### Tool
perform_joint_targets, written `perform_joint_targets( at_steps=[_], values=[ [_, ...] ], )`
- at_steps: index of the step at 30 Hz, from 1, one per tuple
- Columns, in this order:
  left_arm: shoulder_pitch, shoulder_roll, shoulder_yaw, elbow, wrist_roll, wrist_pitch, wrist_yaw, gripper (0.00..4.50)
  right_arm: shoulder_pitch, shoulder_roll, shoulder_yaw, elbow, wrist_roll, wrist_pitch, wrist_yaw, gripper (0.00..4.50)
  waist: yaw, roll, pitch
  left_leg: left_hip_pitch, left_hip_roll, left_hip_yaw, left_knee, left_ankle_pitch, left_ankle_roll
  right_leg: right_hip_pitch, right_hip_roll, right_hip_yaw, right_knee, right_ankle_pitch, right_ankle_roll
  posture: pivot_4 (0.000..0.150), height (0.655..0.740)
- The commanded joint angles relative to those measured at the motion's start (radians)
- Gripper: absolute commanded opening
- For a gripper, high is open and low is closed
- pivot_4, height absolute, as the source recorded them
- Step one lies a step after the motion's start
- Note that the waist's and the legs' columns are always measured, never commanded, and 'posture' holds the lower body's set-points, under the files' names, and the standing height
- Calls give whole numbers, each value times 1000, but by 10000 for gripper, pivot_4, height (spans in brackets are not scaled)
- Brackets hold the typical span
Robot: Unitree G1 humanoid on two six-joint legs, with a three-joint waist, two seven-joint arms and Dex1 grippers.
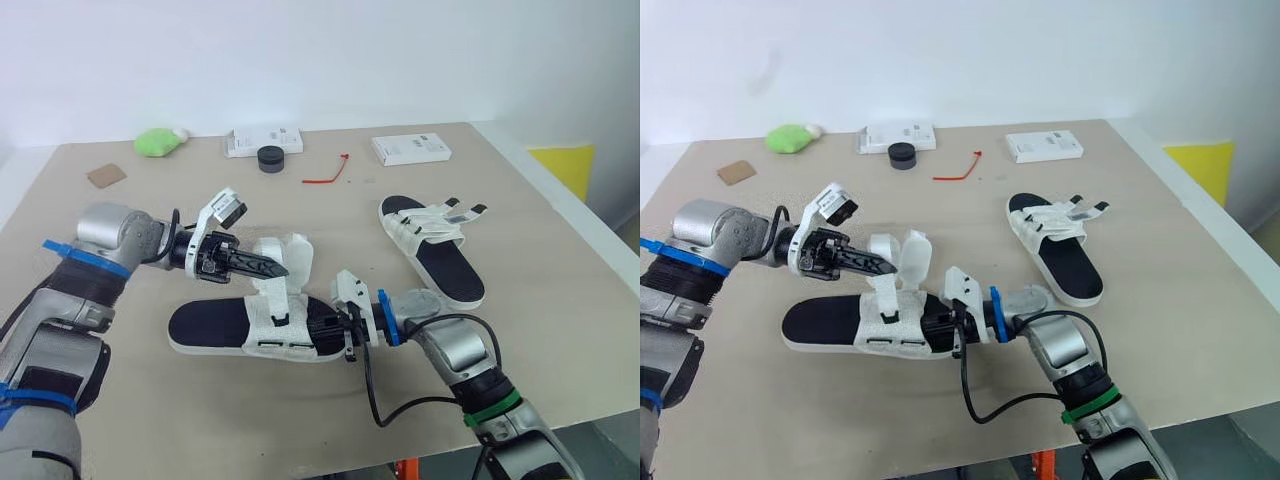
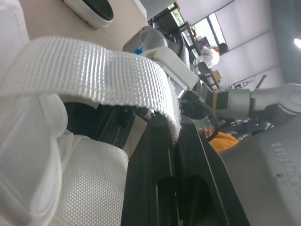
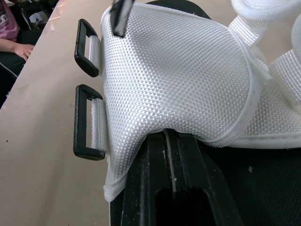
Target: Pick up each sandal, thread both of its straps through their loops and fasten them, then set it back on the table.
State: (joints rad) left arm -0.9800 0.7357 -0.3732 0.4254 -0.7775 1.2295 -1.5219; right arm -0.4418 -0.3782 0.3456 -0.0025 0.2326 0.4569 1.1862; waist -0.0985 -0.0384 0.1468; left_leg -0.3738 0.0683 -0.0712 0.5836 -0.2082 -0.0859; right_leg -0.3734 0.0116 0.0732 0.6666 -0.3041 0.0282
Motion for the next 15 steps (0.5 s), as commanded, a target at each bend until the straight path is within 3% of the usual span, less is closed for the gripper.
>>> perform_joint_targets(
  at_steps=[1, 15],
  values=[
    [-26, 28, -35, -17, 31, 5, -85, 565, 82, -4, 88, 78, -40, 81, -35, 0, 0, 0, 0, 0, 0, 0, 0, 0, 0, 0, 0, 0, 0, 0, 0, 1500, 7400],
    [31, 53, -85, -80, 31, 2, -93, 565, 86, -2, 89, 72, -32, 88, -50, 0, 0, 0, 0, 0, 1, 0, 0, -1, 1, 0, 0, 0, 1, -1, 0, 1500, 7400]
  ],
)
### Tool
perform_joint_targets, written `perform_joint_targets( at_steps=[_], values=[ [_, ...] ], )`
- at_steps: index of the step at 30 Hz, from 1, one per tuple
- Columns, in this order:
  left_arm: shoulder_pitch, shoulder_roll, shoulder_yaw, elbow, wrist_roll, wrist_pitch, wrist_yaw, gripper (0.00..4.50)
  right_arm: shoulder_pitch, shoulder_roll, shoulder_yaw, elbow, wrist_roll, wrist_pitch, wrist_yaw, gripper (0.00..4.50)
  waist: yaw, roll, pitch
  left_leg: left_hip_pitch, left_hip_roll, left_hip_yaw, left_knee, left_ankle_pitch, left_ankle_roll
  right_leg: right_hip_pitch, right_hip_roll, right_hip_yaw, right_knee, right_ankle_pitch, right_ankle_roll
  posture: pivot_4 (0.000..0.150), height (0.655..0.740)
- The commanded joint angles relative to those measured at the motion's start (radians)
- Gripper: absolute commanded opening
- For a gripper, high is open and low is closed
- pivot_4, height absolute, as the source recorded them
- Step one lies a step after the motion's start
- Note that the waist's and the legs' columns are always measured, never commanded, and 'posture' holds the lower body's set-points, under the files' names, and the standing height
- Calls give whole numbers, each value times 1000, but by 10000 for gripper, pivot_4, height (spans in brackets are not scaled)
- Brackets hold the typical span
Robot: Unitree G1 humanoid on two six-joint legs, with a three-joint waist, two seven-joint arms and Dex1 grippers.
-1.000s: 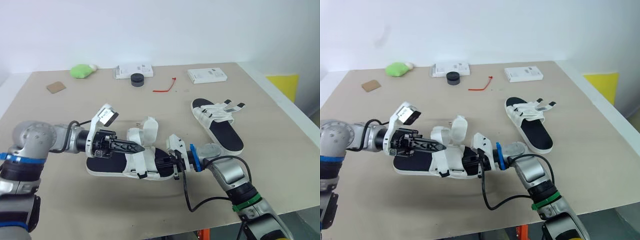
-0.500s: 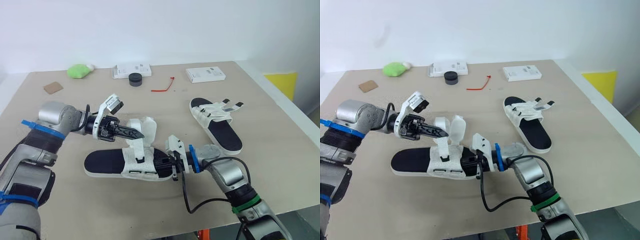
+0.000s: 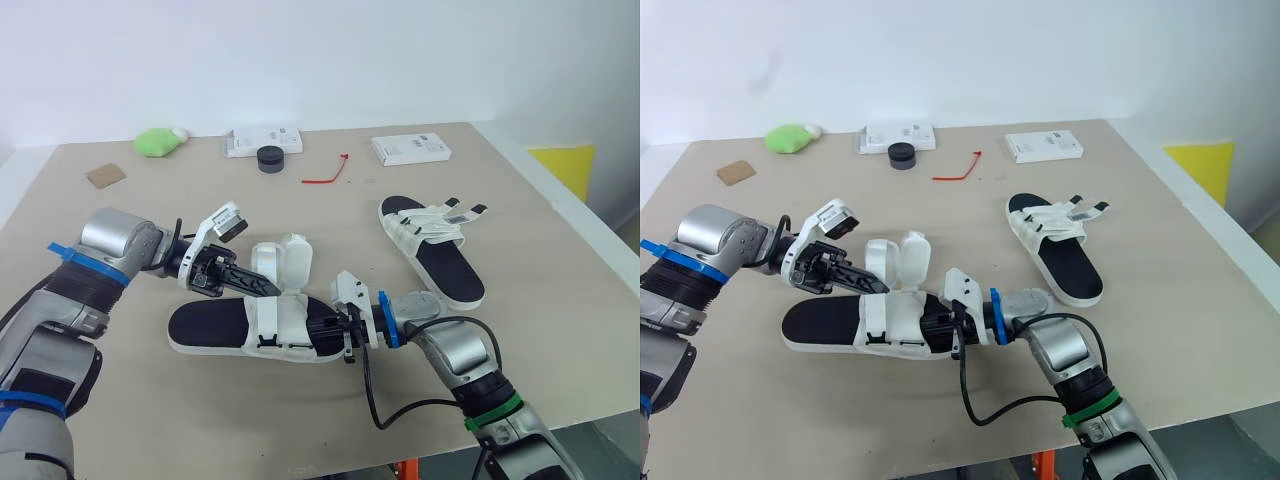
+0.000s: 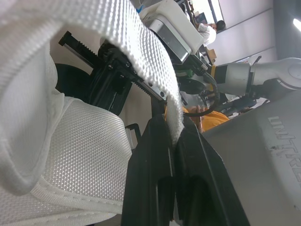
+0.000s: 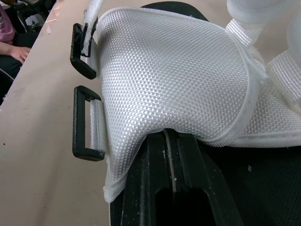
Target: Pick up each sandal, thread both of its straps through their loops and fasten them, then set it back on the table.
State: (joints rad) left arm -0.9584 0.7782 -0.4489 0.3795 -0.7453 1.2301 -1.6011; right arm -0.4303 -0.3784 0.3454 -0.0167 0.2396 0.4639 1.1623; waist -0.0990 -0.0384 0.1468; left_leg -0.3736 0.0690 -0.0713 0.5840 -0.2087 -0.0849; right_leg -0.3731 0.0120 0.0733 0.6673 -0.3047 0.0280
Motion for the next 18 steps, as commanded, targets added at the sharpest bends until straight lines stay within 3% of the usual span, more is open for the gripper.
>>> perform_joint_targets(
  at_steps=[1, 13, 18],
  values=[
    [15, 9, -13, -41, -1, 1, -13, 565, 74, -2, 89, 86, -39, 81, -27, 0, 0, 0, 0, 0, 0, 0, 0, 0, 0, 0, 0, 0, 0, 0, 0, 1500, 7400],
    [106, -26, -1, -81, 86, -94, -5, 565, 76, -2, 89, 82, -38, 80, -29, 0, 0, 0, -1, 1, 0, 0, 0, 0, 0, 1, 0, 0, 0, 0, 0, 1500, 7400],
    [148, -63, 75, -91, 128, -226, 51, 565, 76, -2, 87, 75, -32, 83, -31, 0, 0, 0, -1, 1, 0, 0, 1, 0, 0, 1, 0, 0, 0, 0, 0, 1500, 7400]
  ],
)
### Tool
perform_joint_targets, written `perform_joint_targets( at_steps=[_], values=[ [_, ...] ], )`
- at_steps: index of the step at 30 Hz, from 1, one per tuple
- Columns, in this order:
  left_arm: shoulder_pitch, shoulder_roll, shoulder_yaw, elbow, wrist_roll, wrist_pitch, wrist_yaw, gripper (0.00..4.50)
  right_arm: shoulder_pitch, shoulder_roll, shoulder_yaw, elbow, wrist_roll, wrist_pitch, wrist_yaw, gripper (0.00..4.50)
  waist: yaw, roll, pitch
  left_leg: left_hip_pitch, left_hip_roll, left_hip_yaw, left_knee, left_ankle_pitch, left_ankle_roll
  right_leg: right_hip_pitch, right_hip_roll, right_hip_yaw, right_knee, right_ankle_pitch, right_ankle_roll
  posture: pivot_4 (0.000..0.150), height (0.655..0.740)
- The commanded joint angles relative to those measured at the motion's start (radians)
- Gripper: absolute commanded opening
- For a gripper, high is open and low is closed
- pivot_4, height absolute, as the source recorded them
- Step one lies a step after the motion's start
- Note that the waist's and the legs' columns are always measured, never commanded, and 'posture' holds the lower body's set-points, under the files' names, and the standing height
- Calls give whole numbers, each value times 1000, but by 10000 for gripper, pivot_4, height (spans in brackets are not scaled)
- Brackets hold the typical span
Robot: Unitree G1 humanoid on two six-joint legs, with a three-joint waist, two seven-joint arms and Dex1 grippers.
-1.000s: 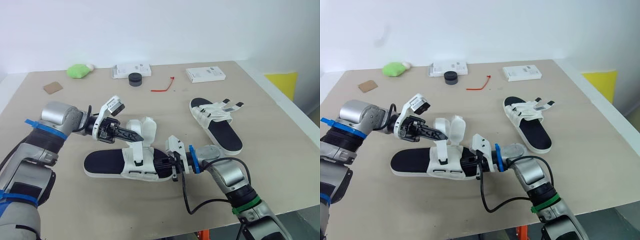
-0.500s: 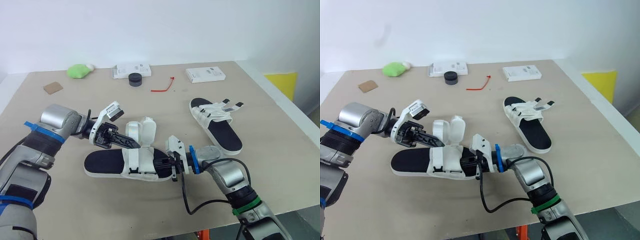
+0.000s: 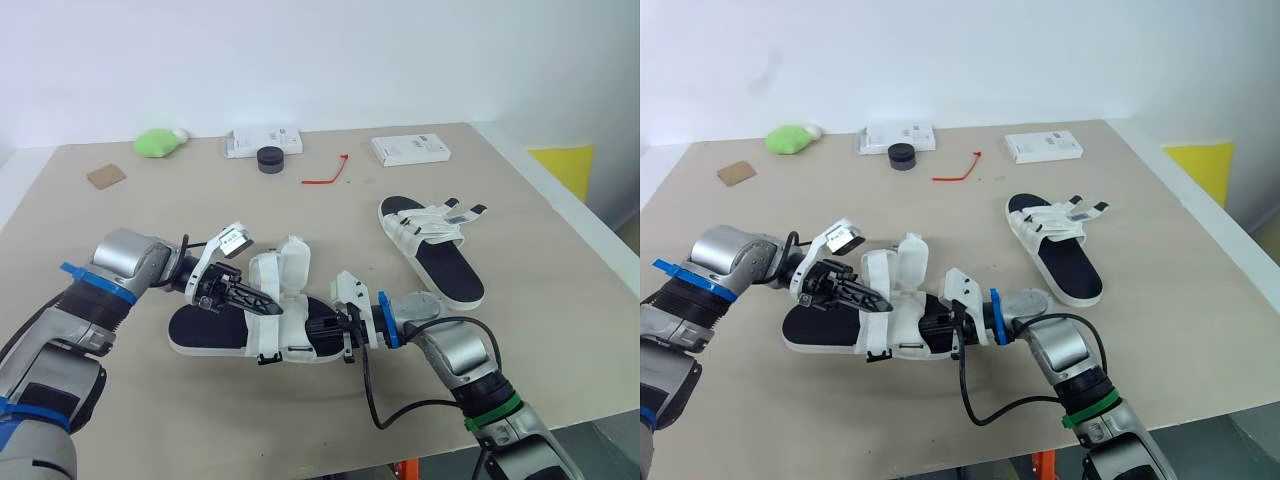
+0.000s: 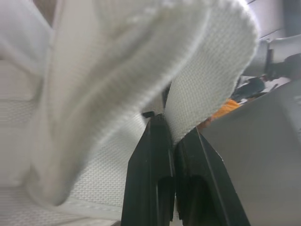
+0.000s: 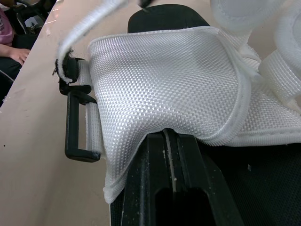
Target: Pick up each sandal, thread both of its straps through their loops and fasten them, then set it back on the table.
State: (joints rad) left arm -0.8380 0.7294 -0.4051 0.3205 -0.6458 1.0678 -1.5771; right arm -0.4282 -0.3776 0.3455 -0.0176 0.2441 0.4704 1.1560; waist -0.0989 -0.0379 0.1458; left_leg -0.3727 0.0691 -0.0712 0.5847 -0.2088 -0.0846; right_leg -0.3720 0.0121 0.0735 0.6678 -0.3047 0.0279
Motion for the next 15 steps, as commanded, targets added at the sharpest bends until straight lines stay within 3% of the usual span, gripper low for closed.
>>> perform_joint_targets(
  at_steps=[1, 15],
  values=[
    [41, -18, 49, -48, 30, -83, 32, 565, 75, -3, 87, 75, -36, 77, -26, 0, 0, 0, 0, 0, 0, 0, 0, 0, 0, 0, 0, 0, 0, 0, 0, 1500, 7400],
    [207, 36, 194, -386, -43, -107, 60, 565, 76, -9, 88, 66, -22, 88, -25, 0, 1, 0, 0, 0, 0, 1, 0, -1, 2, 1, 0, 1, 0, -2, 1, 1500, 7400]
  ],
)
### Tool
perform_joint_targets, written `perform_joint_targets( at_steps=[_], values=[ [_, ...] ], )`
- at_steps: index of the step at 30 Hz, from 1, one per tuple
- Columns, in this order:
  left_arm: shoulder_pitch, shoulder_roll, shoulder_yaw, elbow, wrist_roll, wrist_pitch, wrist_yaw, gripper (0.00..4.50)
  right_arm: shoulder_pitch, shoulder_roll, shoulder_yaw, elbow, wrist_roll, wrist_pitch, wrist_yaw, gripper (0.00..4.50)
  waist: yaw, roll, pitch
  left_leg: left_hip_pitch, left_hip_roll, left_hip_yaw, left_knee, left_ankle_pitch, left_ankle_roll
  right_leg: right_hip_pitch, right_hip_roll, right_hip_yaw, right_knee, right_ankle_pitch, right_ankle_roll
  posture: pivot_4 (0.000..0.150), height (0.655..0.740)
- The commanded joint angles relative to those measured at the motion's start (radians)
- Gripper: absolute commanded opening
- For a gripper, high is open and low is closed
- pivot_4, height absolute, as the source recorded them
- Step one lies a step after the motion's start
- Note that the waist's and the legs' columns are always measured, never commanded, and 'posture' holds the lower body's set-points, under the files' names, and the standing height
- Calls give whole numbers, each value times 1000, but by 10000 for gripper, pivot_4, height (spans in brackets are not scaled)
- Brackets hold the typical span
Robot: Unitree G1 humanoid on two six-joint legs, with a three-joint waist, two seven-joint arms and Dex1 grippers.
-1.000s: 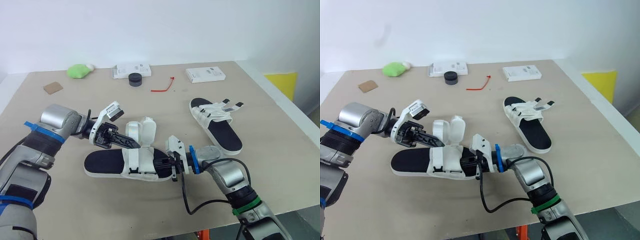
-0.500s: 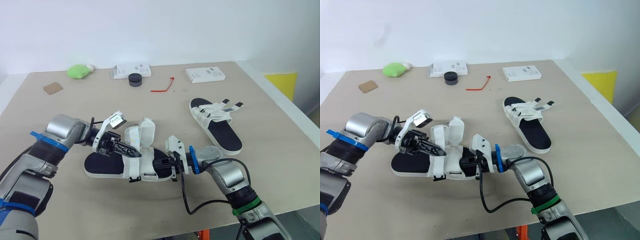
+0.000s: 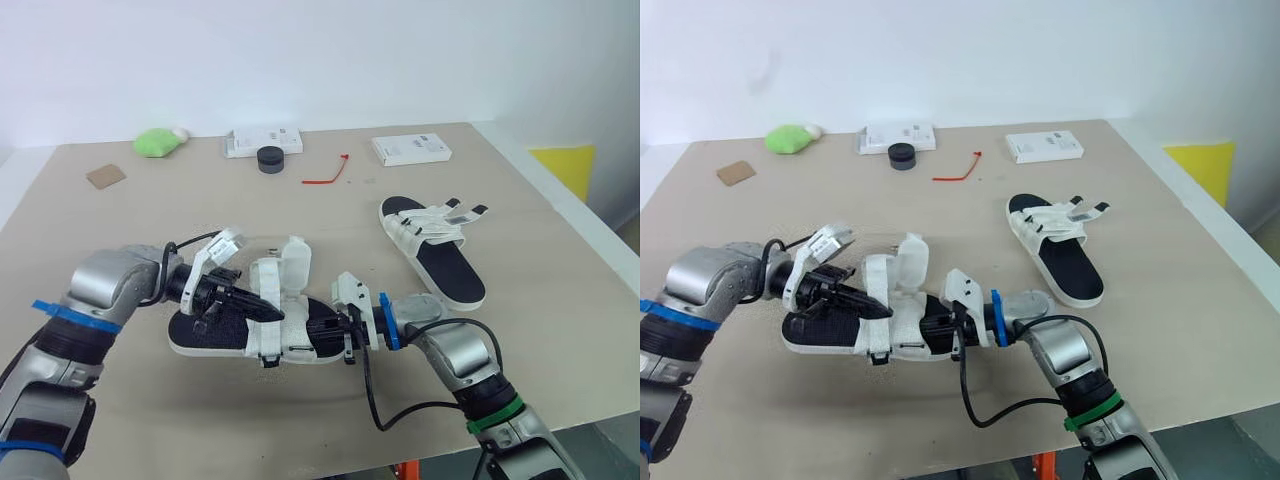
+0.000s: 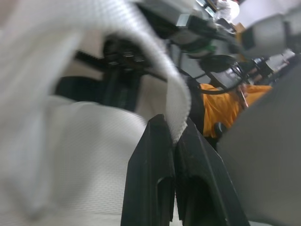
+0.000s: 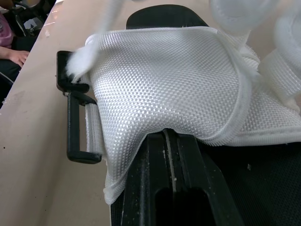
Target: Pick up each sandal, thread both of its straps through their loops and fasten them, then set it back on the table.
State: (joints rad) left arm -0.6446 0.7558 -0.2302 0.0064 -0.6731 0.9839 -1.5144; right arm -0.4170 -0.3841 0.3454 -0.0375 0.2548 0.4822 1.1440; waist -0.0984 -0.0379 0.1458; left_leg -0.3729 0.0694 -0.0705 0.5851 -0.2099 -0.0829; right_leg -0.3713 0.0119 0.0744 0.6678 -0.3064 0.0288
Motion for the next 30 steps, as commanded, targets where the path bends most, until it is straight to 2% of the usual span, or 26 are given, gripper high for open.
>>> perform_joint_targets(
  at_steps=[1, 8, 16, 22, 26, 30],
  values=[
    [21, 13, 18, -84, -7, -44, -3, 565, 65, -3, 89, 85, -32, 77, -13, 0, 0, 0, 0, 0, 0, 0, 0, 0, 0, 0, 0, 0, 0, 0, 0, 1500, 7400],
    [63, 19, 22, -120, 40, -184, -2, 565, 66, -2, 92, 84, -28, 79, -14, 0, 0, 0, 0, 0, 0, 0, 0, 0, 0, 0, 0, 0, 0, 0, 0, 1500, 7400],
    [178, 72, -27, -203, 155, -393, -37, 565, 70, -3, 93, 77, -23, 83, -19, 0, 0, 0, 0, 0, 0, 0, 0, 0, 0, 0, 0, 0, 0, 0, 0, 1500, 7400],
    [270, 65, -8, -271, 150, -429, 13, 565, 67, -3, 93, 80, -21, 82, -18, 0, 0, 1, 0, 1, 1, 1, 0, -3, 5, 0, 1, 1, 0, -1, -2, 1500, 7400],
    [280, 58, 29, -314, 86, -364, 49, 13364, 68, -4, 93, 76, -20, 86, -17, 0, 0, 1, -1, 1, 1, 1, 2, -5, 9, 1, 1, 0, 0, -2, -2, 1500, 7400],
    [255, 39, 80, -329, 28, -296, 121, 32559, 65, -2, 96, 79, -19, 85, -16, 0, 0, 1, 0, 1, 1, 1, 3, -5, 9, 2, 1, 0, 0, -2, -2, 1500, 7400]
  ],
)
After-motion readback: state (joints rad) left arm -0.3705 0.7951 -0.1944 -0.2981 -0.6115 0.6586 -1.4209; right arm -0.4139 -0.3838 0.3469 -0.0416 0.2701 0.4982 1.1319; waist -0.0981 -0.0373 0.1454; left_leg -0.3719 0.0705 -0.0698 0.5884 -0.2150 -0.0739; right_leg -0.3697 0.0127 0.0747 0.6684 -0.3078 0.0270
